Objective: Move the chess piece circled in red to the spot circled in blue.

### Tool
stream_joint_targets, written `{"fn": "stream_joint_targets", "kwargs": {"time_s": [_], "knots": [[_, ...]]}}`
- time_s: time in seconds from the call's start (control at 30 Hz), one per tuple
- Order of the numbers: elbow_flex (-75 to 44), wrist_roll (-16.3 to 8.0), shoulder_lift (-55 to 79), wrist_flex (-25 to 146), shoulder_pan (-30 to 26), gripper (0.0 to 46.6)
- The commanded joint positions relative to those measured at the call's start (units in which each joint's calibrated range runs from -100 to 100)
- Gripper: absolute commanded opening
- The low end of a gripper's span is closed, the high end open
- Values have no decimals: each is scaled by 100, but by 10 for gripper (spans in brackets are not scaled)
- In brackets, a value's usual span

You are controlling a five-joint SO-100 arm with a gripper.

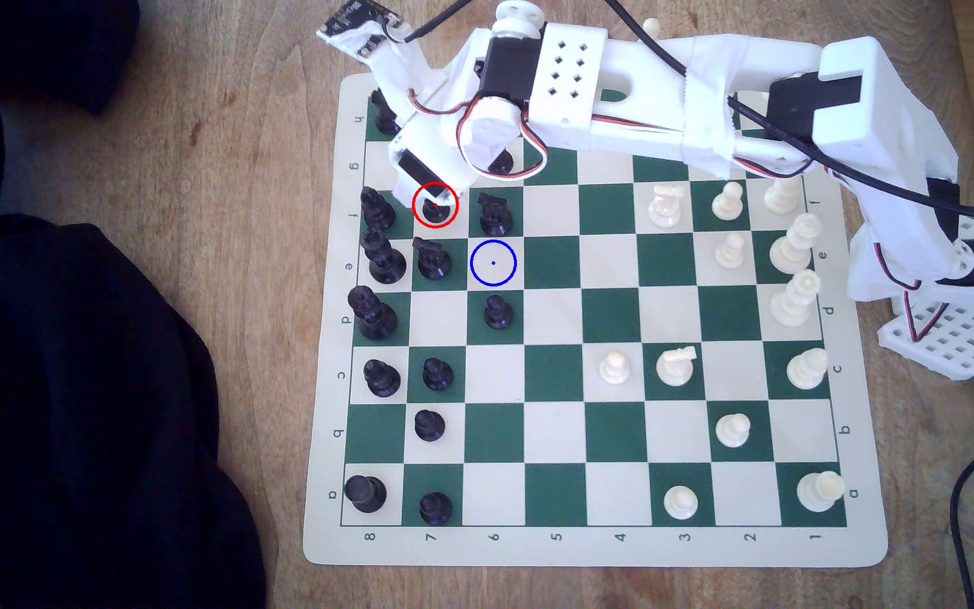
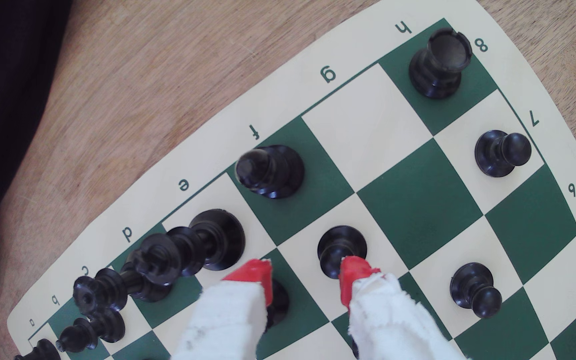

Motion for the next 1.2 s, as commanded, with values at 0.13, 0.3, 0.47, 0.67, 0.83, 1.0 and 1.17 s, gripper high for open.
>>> {"fn": "stream_joint_targets", "kwargs": {"time_s": [0.13, 0.3, 0.47, 0.67, 0.83, 1.0, 1.17], "knots": [[-485, 54, -51, -113, 70, 128], [-485, 73, 8, -137, 101, 127], [-485, 107, 76, -146, 125, 125], [-485, 107, 161, -187, 125, 138], [-485, 107, 212, -244, 101, 140], [-485, 107, 331, -260, 86, 138], [-485, 107, 339, -260, 70, 128]]}}
